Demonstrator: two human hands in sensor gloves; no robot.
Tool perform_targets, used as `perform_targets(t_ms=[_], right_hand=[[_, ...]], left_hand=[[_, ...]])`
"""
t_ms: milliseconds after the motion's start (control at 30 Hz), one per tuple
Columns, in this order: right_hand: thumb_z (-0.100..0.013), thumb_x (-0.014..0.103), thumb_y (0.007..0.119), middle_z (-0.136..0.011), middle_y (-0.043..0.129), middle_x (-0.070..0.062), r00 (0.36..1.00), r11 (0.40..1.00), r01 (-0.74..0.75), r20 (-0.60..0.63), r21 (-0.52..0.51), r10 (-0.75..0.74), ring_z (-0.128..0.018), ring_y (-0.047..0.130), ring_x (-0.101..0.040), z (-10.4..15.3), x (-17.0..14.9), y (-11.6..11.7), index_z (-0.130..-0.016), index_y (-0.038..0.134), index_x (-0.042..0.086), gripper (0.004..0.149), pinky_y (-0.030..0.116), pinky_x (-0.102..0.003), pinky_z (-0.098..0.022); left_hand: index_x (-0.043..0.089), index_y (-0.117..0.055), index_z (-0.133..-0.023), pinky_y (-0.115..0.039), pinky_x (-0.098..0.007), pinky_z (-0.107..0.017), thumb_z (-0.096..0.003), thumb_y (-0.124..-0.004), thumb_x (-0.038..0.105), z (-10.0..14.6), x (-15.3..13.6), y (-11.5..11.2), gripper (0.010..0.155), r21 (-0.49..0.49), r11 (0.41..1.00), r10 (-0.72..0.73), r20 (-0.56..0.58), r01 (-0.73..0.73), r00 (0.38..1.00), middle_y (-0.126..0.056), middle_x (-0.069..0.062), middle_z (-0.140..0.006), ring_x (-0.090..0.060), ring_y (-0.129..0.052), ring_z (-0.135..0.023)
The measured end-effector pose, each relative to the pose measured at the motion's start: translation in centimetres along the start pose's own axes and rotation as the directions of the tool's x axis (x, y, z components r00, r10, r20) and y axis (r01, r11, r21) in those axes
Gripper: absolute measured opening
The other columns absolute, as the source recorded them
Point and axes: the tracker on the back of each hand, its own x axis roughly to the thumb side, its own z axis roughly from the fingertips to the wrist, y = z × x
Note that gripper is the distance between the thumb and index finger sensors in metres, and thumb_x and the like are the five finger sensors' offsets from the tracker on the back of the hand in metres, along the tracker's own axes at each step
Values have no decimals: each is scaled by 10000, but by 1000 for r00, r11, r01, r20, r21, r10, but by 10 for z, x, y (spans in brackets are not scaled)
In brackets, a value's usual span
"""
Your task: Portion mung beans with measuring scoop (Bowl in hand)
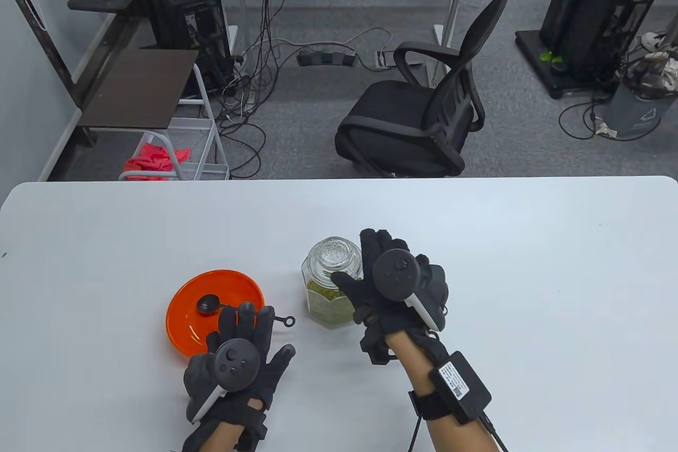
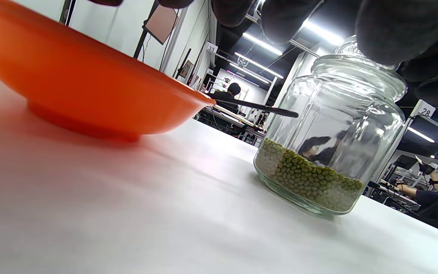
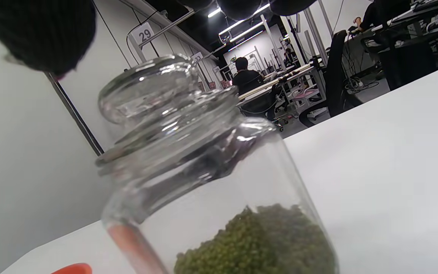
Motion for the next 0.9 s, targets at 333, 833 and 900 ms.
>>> perform_targets(t_ms=[333,833,900], right_hand=[[-363,503,923,-1086,443,-207,1000,1000,1,-15,30,-1,-1041,439,-513,-19,11,33,-1073,424,138,942,267,-826,-639],[-363,409,957,-1010,555,-232,979,978,200,36,-65,-198,-979,551,-491,-15,8,20,-1028,545,127,832,368,-794,-650],[-364,414,954,-1009,553,-229,972,969,232,47,-82,-228,-977,553,-491,-12,6,11,-1028,540,129,833,373,-792,-651]], left_hand=[[326,-325,-1146,-351,-751,-721,-488,-615,698,0,-1,1,810,6,1000,16,2,-16,1000,-204,-37,-1164,-489,-197,-1111],[327,-328,-1145,-349,-749,-722,-488,-614,698,1,-2,3,807,8,1000,25,5,-25,1000,-206,-34,-1164,-489,-193,-1110],[326,-327,-1145,-349,-750,-720,-489,-612,697,1,-2,2,806,6,1000,27,6,-27,1000,-205,-34,-1165,-490,-193,-1110]])
